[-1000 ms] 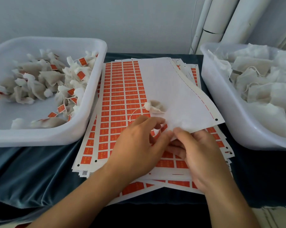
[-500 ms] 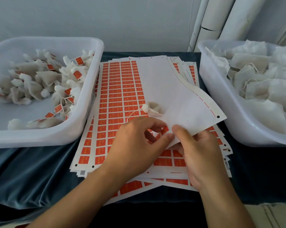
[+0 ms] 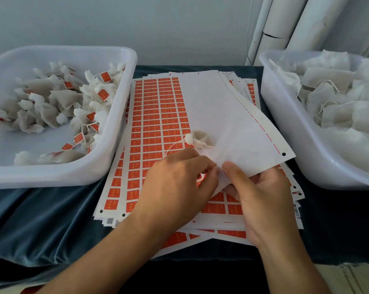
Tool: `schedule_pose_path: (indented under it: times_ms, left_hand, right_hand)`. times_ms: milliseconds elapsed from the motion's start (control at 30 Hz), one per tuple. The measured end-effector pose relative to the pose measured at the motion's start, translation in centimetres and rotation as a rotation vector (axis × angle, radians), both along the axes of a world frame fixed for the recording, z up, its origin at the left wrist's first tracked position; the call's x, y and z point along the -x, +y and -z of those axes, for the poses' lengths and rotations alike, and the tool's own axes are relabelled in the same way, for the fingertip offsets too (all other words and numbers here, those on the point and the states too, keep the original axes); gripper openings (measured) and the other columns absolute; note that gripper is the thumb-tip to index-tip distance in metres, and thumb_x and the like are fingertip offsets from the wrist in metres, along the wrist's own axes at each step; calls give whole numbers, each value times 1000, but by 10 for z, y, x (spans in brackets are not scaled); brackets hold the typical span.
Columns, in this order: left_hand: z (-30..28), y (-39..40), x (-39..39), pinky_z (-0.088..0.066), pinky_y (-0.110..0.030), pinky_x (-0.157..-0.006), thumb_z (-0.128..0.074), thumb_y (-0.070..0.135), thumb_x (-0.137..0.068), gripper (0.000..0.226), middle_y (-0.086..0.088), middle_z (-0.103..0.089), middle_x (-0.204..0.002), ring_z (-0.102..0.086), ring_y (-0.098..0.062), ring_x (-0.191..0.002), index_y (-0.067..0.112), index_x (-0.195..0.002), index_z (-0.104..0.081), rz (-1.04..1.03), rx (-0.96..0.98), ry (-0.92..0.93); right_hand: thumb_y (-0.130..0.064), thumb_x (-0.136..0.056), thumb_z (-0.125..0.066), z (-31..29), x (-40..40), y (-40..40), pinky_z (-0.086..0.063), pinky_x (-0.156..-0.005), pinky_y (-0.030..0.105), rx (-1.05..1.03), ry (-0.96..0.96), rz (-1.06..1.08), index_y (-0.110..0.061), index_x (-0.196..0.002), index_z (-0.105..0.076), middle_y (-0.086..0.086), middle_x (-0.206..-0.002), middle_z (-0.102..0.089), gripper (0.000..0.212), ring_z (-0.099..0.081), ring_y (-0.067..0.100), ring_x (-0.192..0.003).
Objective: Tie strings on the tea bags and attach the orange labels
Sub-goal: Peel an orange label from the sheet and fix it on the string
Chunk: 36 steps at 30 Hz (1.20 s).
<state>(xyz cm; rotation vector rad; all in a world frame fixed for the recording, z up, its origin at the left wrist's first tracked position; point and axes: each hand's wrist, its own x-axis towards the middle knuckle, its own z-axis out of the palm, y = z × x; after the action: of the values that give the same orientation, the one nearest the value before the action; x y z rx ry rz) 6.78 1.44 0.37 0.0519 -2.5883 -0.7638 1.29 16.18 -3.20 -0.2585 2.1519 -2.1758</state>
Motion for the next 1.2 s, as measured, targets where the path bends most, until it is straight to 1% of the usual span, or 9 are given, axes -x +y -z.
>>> schedule_pose_path:
  times_ms: [133, 267, 433, 533, 700, 767, 900, 1100, 1200]
  left_hand:
    - [1, -1, 1, -58, -24, -60, -56, 38, -97, 27, 13, -69, -85, -64, -4, -69, 25, -96, -79, -3, -27, 0]
    - [4, -2, 1, -58, -24, -63, -60, 36, -100, 20, 14, -68, -87, -63, -3, -72, 26, -96, -77, -12, -35, -2]
    - [2, -1, -2, -57, -22, -61, -53, 59, -94, 39, 19, -68, -87, -63, 0, -74, 30, -99, -77, 40, -75, -9]
    - [3, -1, -2, -58, -24, -60, -57, 55, -93, 37, 15, -70, -84, -63, -2, -70, 26, -99, -80, 52, -36, -5]
    - [6, -3, 1, -57, -26, -59, -56, 44, -97, 33, 12, -69, -81, -63, -6, -66, 23, -93, -81, 95, 33, -14]
    - [8, -3, 1, -57, -27, -59, -57, 41, -97, 30, 12, -68, -79, -63, -7, -66, 23, -89, -80, 91, 20, -19]
    - [10, -5, 1, -55, -18, -65, -64, 35, -96, 18, 16, -67, -74, -66, -5, -74, 29, -82, -74, 74, -217, -73]
    - [12, -8, 4, -52, -10, -59, -66, 30, -96, 17, 18, -70, -76, -68, -2, -73, 28, -79, -70, -2, -462, -188]
    - [13, -11, 6, -51, -10, -57, -64, 27, -97, 19, 13, -70, -73, -68, -6, -69, 25, -79, -70, -67, -577, -176]
  right_hand:
    - [-50, -75, -75, 1, 2, 2, -64, -72, 37, -15, 7, -6, -46, -106, -71, -15, -100, -78, 31, -76, 10, -91]
    - [-50, -75, -76, 3, 3, 2, -64, -74, 44, 23, -28, -2, -42, -109, -72, -10, -102, -78, 35, -77, 15, -91]
    - [-52, -78, -69, -1, 2, 4, -63, -78, 41, 0, 26, -13, -50, -111, -69, -17, -108, -76, 33, -75, 10, -99]
    - [-53, -81, -67, -3, 0, 6, -64, -80, 37, -69, 54, -25, -55, -110, -67, -23, -112, -74, 30, -73, 5, -101]
    - [-49, -82, -68, -3, 2, 9, -64, -73, 36, -131, 48, 21, -33, -116, -71, -19, -109, -75, 38, -75, 6, -93]
    - [-51, -81, -67, -3, 2, 10, -64, -69, 29, -143, 52, 34, -30, -119, -71, -19, -109, -75, 44, -74, 3, -92]
    - [-46, -83, -67, -5, 3, 12, -54, -59, 10, -140, 74, 29, -30, -114, -72, -23, -103, -75, 35, -72, -4, -87]
    - [-47, -83, -69, -6, 4, 15, -62, -65, 26, -164, 66, 34, -34, -111, -71, -20, -100, -76, 30, -74, 3, -87]
    - [-37, -92, -72, -9, 6, 20, -63, -64, 34, -162, 79, 47, -37, -116, -68, -19, -98, -76, 24, -77, 12, -79]
